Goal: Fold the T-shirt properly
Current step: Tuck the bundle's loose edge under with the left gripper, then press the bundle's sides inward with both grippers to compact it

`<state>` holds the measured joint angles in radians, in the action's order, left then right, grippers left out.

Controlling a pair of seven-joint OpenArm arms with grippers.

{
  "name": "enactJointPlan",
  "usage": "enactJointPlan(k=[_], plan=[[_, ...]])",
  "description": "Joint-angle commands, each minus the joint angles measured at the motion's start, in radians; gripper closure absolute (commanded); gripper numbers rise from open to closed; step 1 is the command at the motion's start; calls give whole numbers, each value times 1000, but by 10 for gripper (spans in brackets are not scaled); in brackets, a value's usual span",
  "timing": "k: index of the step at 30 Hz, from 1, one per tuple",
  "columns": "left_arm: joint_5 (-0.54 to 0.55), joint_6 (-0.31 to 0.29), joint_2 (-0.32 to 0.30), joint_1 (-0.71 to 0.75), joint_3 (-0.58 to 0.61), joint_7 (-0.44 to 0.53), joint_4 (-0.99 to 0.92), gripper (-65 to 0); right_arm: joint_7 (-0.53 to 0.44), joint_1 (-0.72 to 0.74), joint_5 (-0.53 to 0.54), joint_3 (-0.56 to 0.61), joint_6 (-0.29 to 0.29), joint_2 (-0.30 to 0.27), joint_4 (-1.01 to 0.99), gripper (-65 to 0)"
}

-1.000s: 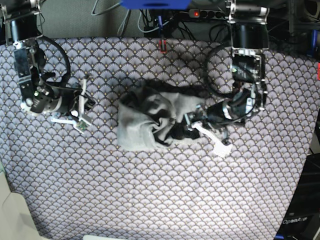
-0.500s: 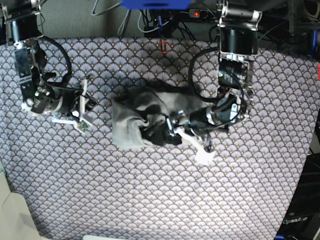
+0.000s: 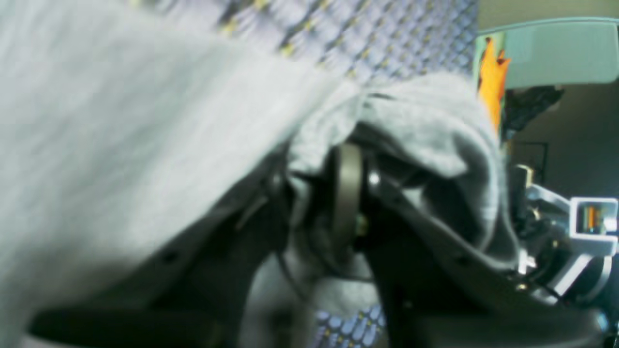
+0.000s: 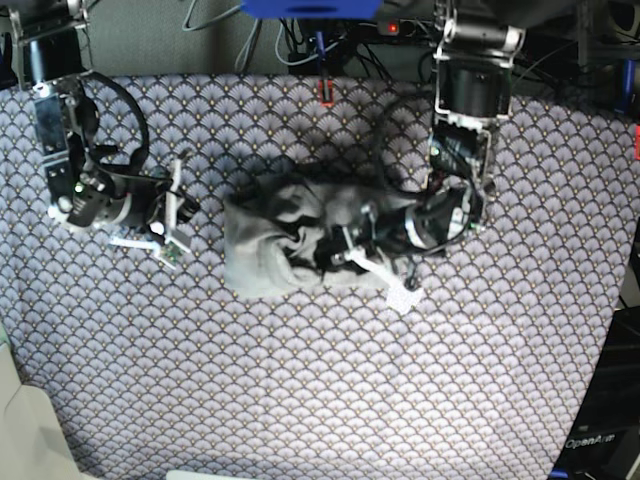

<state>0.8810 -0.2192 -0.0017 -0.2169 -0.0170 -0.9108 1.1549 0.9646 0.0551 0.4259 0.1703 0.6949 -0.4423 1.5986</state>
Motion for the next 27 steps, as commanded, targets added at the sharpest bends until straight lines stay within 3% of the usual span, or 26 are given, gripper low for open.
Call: enactJointPlan(k=[1,3,16,22,27], plan=[[20,-13,4,-19,4,2,17,-64,-14,18,14,-7,3,-10,18,-103],[25,-13,4,-32,9,2,12,0,-12,18,14,-7,3,-10,18,-103],[31,-13,-21,-6,-1,-44,201,0,-12,10,14,-7,3,-8,16,-103],[86,-6,-37,38,-145,-126,271,0,-14,10,14,-7,3,0,16,-103],[100,-12,-110,75,-245,-167,310,0,-14,10,14,-7,3,7,16,-103]])
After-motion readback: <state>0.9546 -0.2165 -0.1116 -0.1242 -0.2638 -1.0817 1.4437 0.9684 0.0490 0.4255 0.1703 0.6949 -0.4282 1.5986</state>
